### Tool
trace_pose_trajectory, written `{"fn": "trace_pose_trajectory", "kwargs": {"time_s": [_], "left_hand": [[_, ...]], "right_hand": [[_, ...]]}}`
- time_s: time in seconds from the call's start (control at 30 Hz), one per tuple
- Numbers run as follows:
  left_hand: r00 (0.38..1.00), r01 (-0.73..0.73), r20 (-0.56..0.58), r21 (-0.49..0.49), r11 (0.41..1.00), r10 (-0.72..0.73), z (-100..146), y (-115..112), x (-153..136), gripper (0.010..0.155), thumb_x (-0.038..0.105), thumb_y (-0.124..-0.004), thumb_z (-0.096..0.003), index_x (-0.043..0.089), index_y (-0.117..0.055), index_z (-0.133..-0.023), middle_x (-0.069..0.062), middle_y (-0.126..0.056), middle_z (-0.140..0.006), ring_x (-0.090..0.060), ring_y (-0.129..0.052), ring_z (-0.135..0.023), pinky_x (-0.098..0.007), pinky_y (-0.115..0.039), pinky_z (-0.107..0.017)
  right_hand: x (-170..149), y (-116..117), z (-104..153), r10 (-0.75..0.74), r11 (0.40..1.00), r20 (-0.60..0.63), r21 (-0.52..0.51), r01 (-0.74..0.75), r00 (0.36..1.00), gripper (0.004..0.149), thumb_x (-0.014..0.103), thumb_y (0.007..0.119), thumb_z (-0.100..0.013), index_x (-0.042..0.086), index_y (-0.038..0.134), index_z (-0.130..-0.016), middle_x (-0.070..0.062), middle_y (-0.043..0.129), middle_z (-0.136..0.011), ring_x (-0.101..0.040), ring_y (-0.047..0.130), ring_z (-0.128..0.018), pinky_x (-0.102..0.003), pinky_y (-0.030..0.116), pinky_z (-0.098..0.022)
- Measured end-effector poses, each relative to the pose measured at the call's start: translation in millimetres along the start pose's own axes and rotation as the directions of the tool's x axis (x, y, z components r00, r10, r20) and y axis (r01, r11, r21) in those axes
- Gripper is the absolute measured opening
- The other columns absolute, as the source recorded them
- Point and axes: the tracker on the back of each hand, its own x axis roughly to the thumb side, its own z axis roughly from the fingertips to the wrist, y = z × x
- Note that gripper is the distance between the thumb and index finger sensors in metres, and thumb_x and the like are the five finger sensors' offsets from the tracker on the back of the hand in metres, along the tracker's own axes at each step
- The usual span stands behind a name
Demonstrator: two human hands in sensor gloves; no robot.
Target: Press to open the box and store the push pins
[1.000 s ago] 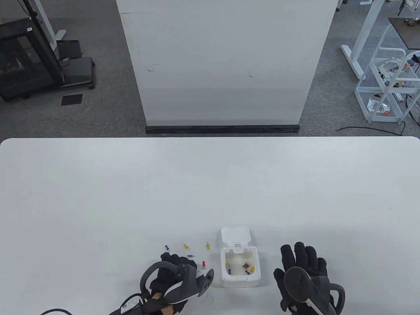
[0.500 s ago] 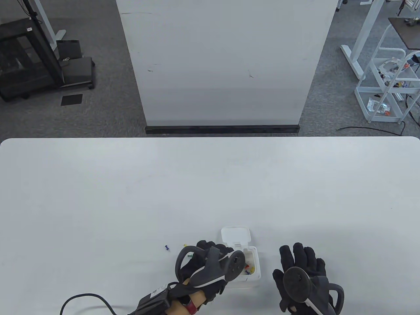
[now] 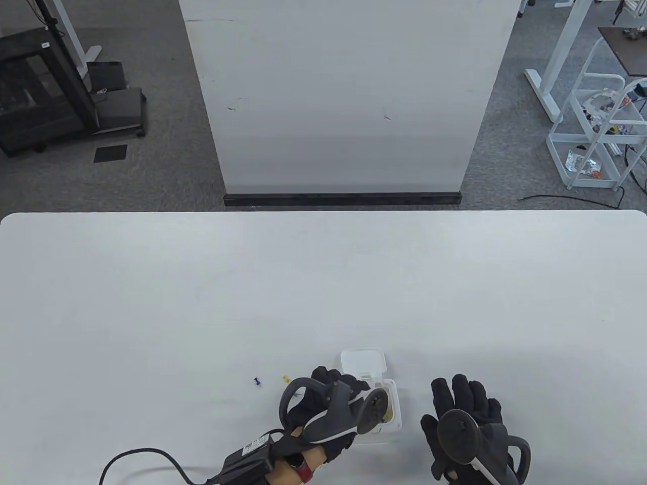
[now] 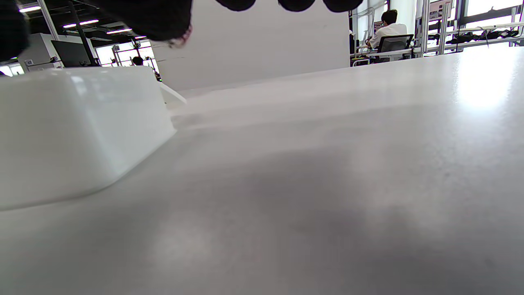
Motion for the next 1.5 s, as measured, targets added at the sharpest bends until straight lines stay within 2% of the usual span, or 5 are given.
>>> {"fn": "trace_pose_trajectory", "kwargs": {"time_s": [0.3, 0.43, 0.53, 0.77, 1.5], "left_hand": [[0.96, -0.097, -0.262, 0.011, 0.995, 0.096, 12.3, 14.5, -100.0, 0.039, 0.038, -0.086, -0.044, 0.024, -0.087, -0.08, -0.003, -0.098, -0.073, -0.033, -0.095, -0.07, -0.056, -0.068, -0.069], [0.915, -0.112, -0.394, -0.032, 0.993, 0.091, 16.1, 1.0, -145.9, 0.04, 0.037, -0.086, -0.0444, 0.024, -0.086, -0.082, -0.004, -0.097, -0.075, -0.033, -0.095, -0.07, -0.056, -0.068, -0.069], [0.905, -0.138, -0.413, -0.065, 0.988, 0.1, 15.5, -18.2, -164.6, 0.046, 0.036, -0.086, -0.0445, 0.026, -0.08, -0.089, -0.003, -0.095, -0.079, -0.034, -0.093, -0.074, -0.056, -0.066, -0.07], [0.925, -0.047, -0.378, -0.209, 0.977, -0.037, 10.7, -46.9, -162.8, 0.042, 0.034, -0.088, -0.0441, 0.031, -0.085, -0.085, -0.002, -0.095, -0.082, -0.034, -0.093, -0.076, -0.056, -0.067, -0.07], [0.919, 0.243, -0.266, -0.203, 0.949, -0.292, 6.6, -58.4, -134.5, 0.037, 0.033, -0.089, -0.0417, 0.025, -0.089, -0.078, -0.003, -0.099, -0.077, -0.031, -0.098, -0.069, -0.055, -0.072, -0.068]], "right_hand": [[0.5, 0.5, 0.3, 0.005, 1.0, -0.001, 0.002, -0.005, 1.0, 0.072, 0.054, 0.07, -0.049, 0.032, 0.034, -0.107, -0.007, 0.032, -0.116, -0.043, 0.037, -0.107, -0.065, 0.041, -0.076], [0.9, 0.9, -0.1, 0.005, 1.0, 0.001, 0.007, -0.005, 1.0, 0.071, 0.054, 0.07, -0.049, 0.032, 0.034, -0.107, -0.007, 0.033, -0.116, -0.043, 0.037, -0.107, -0.065, 0.041, -0.076], [0.7, 1.1, -0.5, 0.005, 1.0, -0.001, 0.013, -0.005, 1.0, 0.071, 0.054, 0.07, -0.049, 0.032, 0.034, -0.107, -0.007, 0.033, -0.116, -0.043, 0.037, -0.107, -0.065, 0.041, -0.076], [-0.2, 0.9, -1.1, -0.007, 1.0, -0.001, 0.015, 0.007, 1.0, 0.071, 0.054, 0.07, -0.049, 0.031, 0.035, -0.107, -0.007, 0.033, -0.116, -0.043, 0.038, -0.107, -0.065, 0.041, -0.076], [2.7, 5.4, -0.1, -0.002, 0.999, -0.003, 0.041, 0.002, 1.0, 0.07, 0.054, 0.07, -0.049, 0.031, 0.036, -0.106, -0.007, 0.035, -0.116, -0.043, 0.039, -0.107, -0.065, 0.042, -0.076]]}}
